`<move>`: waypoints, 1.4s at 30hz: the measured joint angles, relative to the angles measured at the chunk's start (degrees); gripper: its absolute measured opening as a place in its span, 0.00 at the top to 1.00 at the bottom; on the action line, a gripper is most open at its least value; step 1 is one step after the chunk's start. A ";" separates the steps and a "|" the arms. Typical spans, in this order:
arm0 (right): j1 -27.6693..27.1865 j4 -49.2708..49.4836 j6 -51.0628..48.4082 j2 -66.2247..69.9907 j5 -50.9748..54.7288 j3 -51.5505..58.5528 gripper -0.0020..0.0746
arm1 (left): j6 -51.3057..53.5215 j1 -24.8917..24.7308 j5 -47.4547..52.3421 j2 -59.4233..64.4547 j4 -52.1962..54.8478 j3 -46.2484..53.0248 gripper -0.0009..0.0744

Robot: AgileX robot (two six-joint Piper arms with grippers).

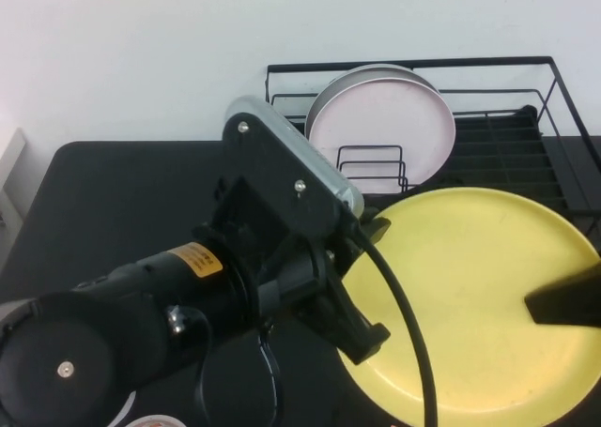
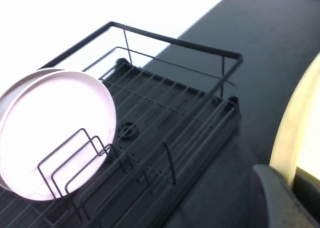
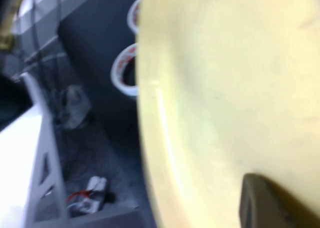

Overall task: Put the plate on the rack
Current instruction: Hand over the plate, then place the plate on the rack

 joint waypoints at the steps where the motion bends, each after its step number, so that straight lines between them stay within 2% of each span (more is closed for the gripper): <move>1: 0.00 -0.14 0.00 -0.02 -0.88 0.00 0.81 | 0.00 0.00 -0.26 0.00 -0.27 0.00 0.96; 5: 0.00 -0.38 -0.26 -0.02 -3.93 0.00 0.81 | 0.23 0.00 -1.56 0.00 -0.78 0.00 0.79; 10: 0.00 -0.38 -2.99 -0.02 -8.57 0.00 0.81 | 0.23 0.00 -2.48 -0.22 -2.25 0.00 0.47; 13: 0.00 -0.38 -5.84 -0.02 -11.88 0.00 0.81 | 0.23 0.00 -3.00 -1.46 -4.74 0.00 0.40; 17: 0.00 -0.38 -12.88 -0.02 -16.96 -0.92 0.81 | 0.23 0.00 -3.51 -5.27 -9.93 0.00 0.38; 20: 0.00 -0.38 -15.61 0.50 -20.32 -3.35 0.81 | 1.65 0.29 -3.65 -8.55 -12.98 0.00 0.40; 22: 0.00 -0.38 -16.19 1.50 -21.39 -5.67 0.81 | 3.19 1.14 -3.79 -10.64 -15.05 0.00 0.48; 24: 0.00 -0.38 -16.61 3.10 -21.44 -8.16 0.81 | 4.90 2.39 -3.83 -12.25 -17.53 0.00 0.58; 28: 0.04 -0.38 -17.24 8.23 -20.72 -14.01 0.81 | 9.83 6.20 -4.43 -14.99 -26.44 0.00 0.87; 30: 0.04 -0.52 -18.18 11.36 -20.07 -17.30 0.81 | 12.70 7.91 -4.92 -15.97 -31.09 0.63 0.94; 34: 0.04 -0.64 -19.63 16.89 -19.55 -23.39 0.81 | 18.37 10.78 -7.34 -17.96 -41.27 4.54 0.98; 38: 0.04 -0.77 -21.53 21.57 -19.55 -28.58 0.81 | 23.63 11.60 -10.21 -20.25 -51.94 10.94 0.99; 42: 0.04 -0.65 -26.83 25.79 -19.55 -32.40 0.81 | 28.01 11.60 -10.92 -23.29 -56.18 16.96 0.99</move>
